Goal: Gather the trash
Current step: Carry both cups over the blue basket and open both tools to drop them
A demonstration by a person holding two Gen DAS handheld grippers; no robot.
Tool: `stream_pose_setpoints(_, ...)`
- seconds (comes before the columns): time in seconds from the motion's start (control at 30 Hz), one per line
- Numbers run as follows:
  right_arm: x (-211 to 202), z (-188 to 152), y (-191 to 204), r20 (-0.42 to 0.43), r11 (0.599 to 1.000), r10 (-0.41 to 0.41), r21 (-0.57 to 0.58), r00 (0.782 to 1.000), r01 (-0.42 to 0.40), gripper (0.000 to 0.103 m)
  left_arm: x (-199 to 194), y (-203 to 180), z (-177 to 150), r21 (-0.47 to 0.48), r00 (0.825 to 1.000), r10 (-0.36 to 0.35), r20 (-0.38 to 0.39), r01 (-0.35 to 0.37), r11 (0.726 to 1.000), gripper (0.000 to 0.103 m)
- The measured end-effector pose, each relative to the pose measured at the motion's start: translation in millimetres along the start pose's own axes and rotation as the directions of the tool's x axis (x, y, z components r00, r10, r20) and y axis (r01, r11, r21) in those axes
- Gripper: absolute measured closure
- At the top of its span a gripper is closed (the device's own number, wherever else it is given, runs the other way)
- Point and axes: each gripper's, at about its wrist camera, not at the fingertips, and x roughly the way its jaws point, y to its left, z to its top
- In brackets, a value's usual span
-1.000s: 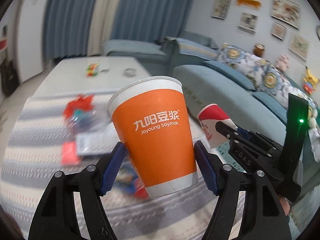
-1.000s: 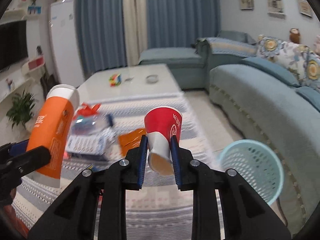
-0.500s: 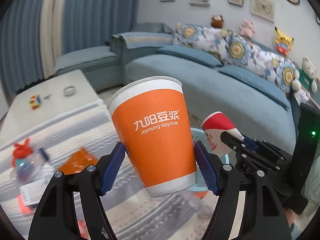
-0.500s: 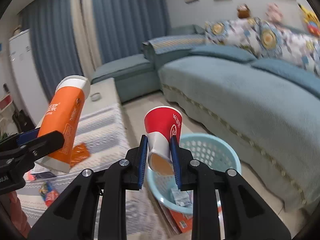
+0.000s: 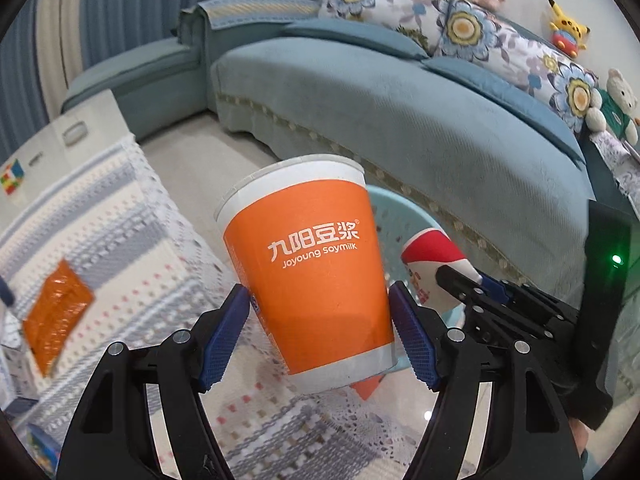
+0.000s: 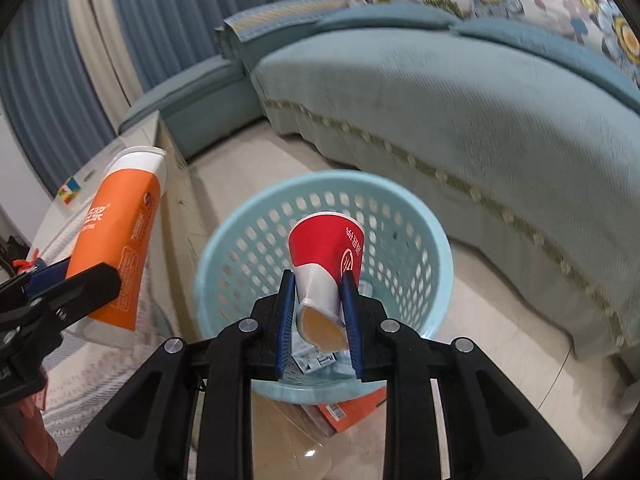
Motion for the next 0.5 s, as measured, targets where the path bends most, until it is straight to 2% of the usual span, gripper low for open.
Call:
stream_pose_setpoints(0.07, 6, -2, -4, -0.018, 1.0, 0.0, 0.027, 1.0, 0.001, 0.081, 2, 2, -2, -0.001, 1.0, 0.005, -0.003, -0.005, 1.0, 0.033)
stream_pose_setpoints(0.17, 8, -1, -9, -0.019, 0.999, 0.012, 0.044, 1.0, -0.011, 0.08, -4, 6, -2, -0.01, 1.0, -0.015, 0.017, 0.015, 1.0, 0.026)
stream_pose_setpoints(0.33, -2, 3, -6, -0.003, 0.999, 0.015, 0.043, 1.0, -0.015, 0.076, -20, 19, -3, -0.035, 0.999, -0.005, 0.04, 0.007, 0.999, 0.026)
stream_pose_setpoints(0.5, -20, 7, 8, 0.017, 1.0, 0.023, 0.012, 1.0, -0.023, 0.076, -50, 35, -5, -0.073, 0.997, 0.008, 0.082, -0.002, 0.997, 0.026)
